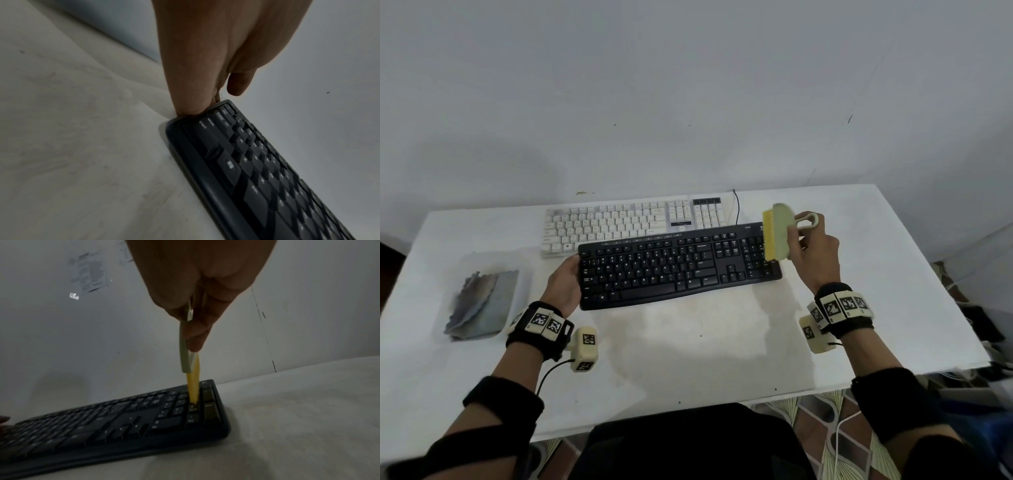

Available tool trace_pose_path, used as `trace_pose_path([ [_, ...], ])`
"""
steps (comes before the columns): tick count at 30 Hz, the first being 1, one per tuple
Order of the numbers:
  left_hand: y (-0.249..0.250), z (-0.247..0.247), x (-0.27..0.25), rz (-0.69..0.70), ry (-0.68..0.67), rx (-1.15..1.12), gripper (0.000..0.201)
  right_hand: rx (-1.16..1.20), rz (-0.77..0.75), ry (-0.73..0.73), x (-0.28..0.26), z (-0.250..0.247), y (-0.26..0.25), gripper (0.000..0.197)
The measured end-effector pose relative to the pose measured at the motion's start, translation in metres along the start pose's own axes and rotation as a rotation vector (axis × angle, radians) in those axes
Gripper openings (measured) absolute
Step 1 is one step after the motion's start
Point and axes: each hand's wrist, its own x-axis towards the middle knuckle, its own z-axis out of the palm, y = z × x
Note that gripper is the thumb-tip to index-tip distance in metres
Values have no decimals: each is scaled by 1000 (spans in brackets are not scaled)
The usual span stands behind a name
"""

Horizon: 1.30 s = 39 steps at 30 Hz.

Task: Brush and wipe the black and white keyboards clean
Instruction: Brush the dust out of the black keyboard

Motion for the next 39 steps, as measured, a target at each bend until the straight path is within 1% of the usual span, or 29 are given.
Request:
trace_pose_path([
  [2, 1, 2, -2, 4, -6, 1, 32, -24, -27, -48, 1, 5, 2, 19],
  [5, 2, 2, -3, 9, -6, 3, 28, -81, -71, -84, 0, 7, 7, 13],
  [9, 2, 2, -4, 9, -23, -2, 26, -137, -42, -64, -2, -2, 15, 11],
  [11, 2, 1, -3, 9, -17, 4, 30, -156, -19, -60, -2, -5, 13, 11],
  [14, 2, -2, -2, 1, -21, 13, 39, -102, -32, -12, -1, -5, 5, 9],
  [16, 2, -1, -3, 1, -24, 9, 39, -43, -49, 11, 1, 0, -1, 10],
  [19, 2, 1, -5, 6, -24, 8, 36, 0, -70, -26, 2, 9, -6, 18],
  [21, 2, 3, -6, 7, -12, 4, 32, -17, -85, -63, 2, 13, -4, 20],
  [24, 3, 4, -8, 6, -3, -3, 25, -43, -90, -96, 1, 13, 1, 14],
  [26, 2, 5, -8, 6, -5, -6, 26, -65, -54, -93, 0, 9, 4, 9],
  [28, 3, 3, -7, 11, -8, -1, 28, -87, -11, -100, -1, 5, 5, 11],
  [31, 2, 0, -5, 10, -6, 7, 33, -59, 22, -45, -1, 2, 1, 11],
  [34, 3, 0, -5, 2, -9, -2, 34, 36, -24, 39, 0, 6, -7, 9],
  [37, 4, 4, -9, 4, -7, -14, 24, 58, -51, 9, 1, 14, -11, 16],
  [39, 5, 7, -12, 9, -6, -16, 23, 31, -47, -39, 1, 16, -10, 18],
])
